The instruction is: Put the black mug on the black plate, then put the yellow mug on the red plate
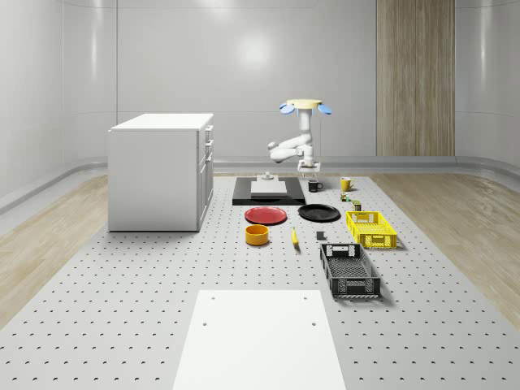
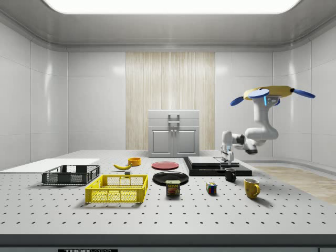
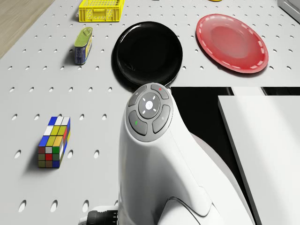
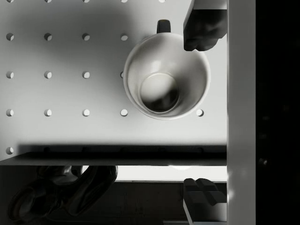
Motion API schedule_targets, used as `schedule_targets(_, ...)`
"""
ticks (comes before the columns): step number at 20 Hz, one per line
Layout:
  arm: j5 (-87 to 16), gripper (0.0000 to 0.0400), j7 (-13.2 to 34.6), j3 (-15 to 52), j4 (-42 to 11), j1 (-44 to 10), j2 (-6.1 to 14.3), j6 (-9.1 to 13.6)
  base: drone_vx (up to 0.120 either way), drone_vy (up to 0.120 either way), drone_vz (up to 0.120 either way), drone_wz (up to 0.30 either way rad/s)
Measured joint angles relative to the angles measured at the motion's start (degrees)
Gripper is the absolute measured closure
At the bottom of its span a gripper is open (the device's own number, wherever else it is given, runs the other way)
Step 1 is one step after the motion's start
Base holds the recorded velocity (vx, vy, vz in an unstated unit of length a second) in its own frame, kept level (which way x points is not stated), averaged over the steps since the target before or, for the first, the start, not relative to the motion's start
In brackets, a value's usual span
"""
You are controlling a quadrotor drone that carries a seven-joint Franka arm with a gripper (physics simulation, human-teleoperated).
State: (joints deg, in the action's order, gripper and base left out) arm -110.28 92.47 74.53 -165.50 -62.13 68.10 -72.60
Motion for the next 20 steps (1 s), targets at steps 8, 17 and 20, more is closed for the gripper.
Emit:
schedule_targets(8, -3.7, 0.0, -0.4, -4.6, 1.0, 0.2, 3.3, -4.7, 0.0, 0.0, 0.0, 0.0)
schedule_targets(17, -6.8, 0.0, -0.7, -8.8, 0.6, 1.5, 6.5, -8.6, 0.0, 0.0, 0.0, 0.0)
schedule_targets(20, -7.0, 0.0, -0.7, -9.2, 0.5, 1.6, 7.1, -9.2, 0.0, 0.0, 0.0, 0.0)
